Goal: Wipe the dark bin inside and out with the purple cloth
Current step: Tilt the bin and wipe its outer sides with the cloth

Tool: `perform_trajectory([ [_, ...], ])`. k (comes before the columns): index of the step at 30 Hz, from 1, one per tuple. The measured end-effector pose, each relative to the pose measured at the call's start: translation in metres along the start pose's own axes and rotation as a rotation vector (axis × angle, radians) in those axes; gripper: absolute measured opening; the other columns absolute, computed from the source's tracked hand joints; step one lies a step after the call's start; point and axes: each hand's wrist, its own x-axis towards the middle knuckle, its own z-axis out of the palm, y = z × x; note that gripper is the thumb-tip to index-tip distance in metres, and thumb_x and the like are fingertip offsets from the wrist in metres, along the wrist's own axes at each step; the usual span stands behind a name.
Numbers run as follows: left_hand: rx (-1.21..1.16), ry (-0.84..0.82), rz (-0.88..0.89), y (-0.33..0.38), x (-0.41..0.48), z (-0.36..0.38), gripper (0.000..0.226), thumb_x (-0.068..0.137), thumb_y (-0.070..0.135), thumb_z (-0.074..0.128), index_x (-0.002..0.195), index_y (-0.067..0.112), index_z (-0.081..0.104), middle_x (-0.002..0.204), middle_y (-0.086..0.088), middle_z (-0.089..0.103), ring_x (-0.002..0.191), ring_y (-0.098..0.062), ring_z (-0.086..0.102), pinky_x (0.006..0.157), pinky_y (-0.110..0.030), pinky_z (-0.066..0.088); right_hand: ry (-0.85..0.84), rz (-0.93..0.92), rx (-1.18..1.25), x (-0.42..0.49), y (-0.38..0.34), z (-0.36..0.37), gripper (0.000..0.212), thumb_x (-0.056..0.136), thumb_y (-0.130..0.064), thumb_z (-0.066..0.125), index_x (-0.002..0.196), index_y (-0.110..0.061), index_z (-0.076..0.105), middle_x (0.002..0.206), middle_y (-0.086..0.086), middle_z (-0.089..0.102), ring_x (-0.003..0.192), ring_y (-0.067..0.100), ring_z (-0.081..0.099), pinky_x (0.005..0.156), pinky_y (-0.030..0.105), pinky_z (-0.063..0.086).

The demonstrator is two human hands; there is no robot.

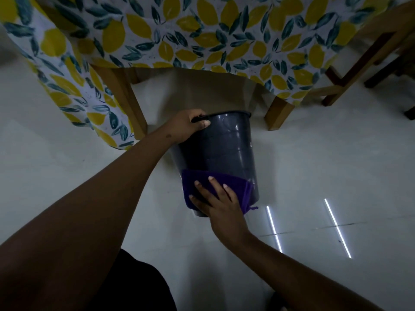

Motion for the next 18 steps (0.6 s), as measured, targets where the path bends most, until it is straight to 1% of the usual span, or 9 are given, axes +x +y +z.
perform_trajectory([
  [2, -0.005, -0.007, 0.001, 0.002, -0.002, -0.001, 0.025, 0.094, 0.028, 0.055, 0.110, 0.009, 0.062, 0.101, -0.009, 0.063, 0.094, -0.020, 0.057, 0.071, -0.022, 0.040, 0.020, -0.073, -0.016, 0.006, 0.009, -0.006, 0.079, 0.075, -0.008, 0.068, 0.144, -0.035, 0.040, 0.157, -0.005, 0.029, 0.145, 0.025, 0.017, 0.110, 0.043, 0.017],
  [3, -0.003, -0.004, 0.000, 0.003, -0.003, -0.002, 0.025, 0.094, 0.027, 0.055, 0.109, 0.008, 0.062, 0.100, -0.009, 0.062, 0.093, -0.020, 0.057, 0.070, -0.021, 0.039, 0.051, -0.061, 0.005, 0.010, 0.015, -0.011, 0.073, 0.080, -0.010, 0.061, 0.144, -0.036, 0.038, 0.157, -0.005, 0.028, 0.145, 0.024, 0.018, 0.110, 0.043, 0.018],
  [5, 0.001, 0.002, 0.000, 0.003, -0.005, -0.004, 0.024, 0.094, 0.026, 0.055, 0.107, 0.007, 0.062, 0.098, -0.010, 0.062, 0.091, -0.020, 0.057, 0.068, -0.020, 0.039, 0.121, 0.098, 0.084, 0.020, 0.031, -0.022, 0.066, 0.087, -0.013, 0.046, 0.146, -0.038, 0.031, 0.158, -0.004, 0.025, 0.145, 0.024, 0.020, 0.109, 0.047, 0.022],
  [8, 0.017, -0.017, 0.005, 0.002, -0.008, -0.005, 0.024, 0.094, 0.027, 0.055, 0.106, 0.008, 0.062, 0.098, -0.011, 0.063, 0.090, -0.021, 0.058, 0.068, -0.022, 0.039, 0.252, 0.452, 0.355, 0.034, 0.052, -0.031, 0.066, 0.094, -0.011, 0.047, 0.149, -0.037, 0.024, 0.160, -0.003, 0.019, 0.144, 0.025, 0.021, 0.109, 0.052, 0.034],
  [10, 0.006, -0.030, 0.000, 0.002, -0.011, -0.008, 0.021, 0.094, 0.027, 0.055, 0.104, 0.010, 0.061, 0.095, -0.005, 0.062, 0.088, -0.016, 0.057, 0.065, -0.013, 0.039, 0.304, 0.597, 0.541, 0.037, 0.059, -0.030, 0.060, 0.097, -0.015, 0.047, 0.150, -0.035, 0.025, 0.160, -0.005, 0.019, 0.143, 0.024, 0.023, 0.106, 0.054, 0.038],
  [11, 0.011, -0.040, -0.002, 0.002, -0.011, -0.011, 0.020, 0.094, 0.026, 0.056, 0.104, 0.010, 0.061, 0.095, -0.004, 0.061, 0.088, -0.015, 0.056, 0.063, -0.009, 0.039, 0.318, 0.610, 0.567, 0.037, 0.060, -0.029, 0.058, 0.098, -0.017, 0.045, 0.149, -0.035, 0.026, 0.159, -0.006, 0.020, 0.142, 0.024, 0.024, 0.105, 0.055, 0.039],
  [12, 0.028, -0.049, -0.003, 0.001, -0.011, -0.013, 0.021, 0.093, 0.026, 0.057, 0.105, 0.009, 0.061, 0.097, -0.004, 0.062, 0.090, -0.015, 0.056, 0.064, -0.010, 0.040, 0.322, 0.598, 0.555, 0.034, 0.057, -0.028, 0.056, 0.097, -0.020, 0.043, 0.149, -0.035, 0.027, 0.159, -0.007, 0.021, 0.141, 0.024, 0.025, 0.105, 0.055, 0.039],
  [15, 0.084, -0.050, 0.002, 0.006, -0.007, -0.014, 0.037, 0.089, 0.030, 0.063, 0.120, 0.012, 0.057, 0.115, -0.004, 0.061, 0.104, -0.017, 0.056, 0.080, -0.021, 0.041, 0.264, 0.476, 0.390, 0.022, 0.035, -0.024, 0.059, 0.092, -0.021, 0.040, 0.148, -0.038, 0.030, 0.159, -0.007, 0.022, 0.141, 0.026, 0.026, 0.102, 0.055, 0.039],
  [18, 0.103, -0.038, -0.006, 0.015, -0.002, -0.005, 0.050, 0.083, 0.045, 0.066, 0.124, 0.020, 0.055, 0.117, 0.005, 0.056, 0.104, -0.009, 0.052, 0.080, -0.020, 0.039, 0.222, 0.296, 0.215, 0.007, 0.008, -0.015, 0.069, 0.084, -0.012, 0.057, 0.144, -0.038, 0.034, 0.156, -0.002, 0.029, 0.136, 0.031, 0.031, 0.098, 0.060, 0.041],
])
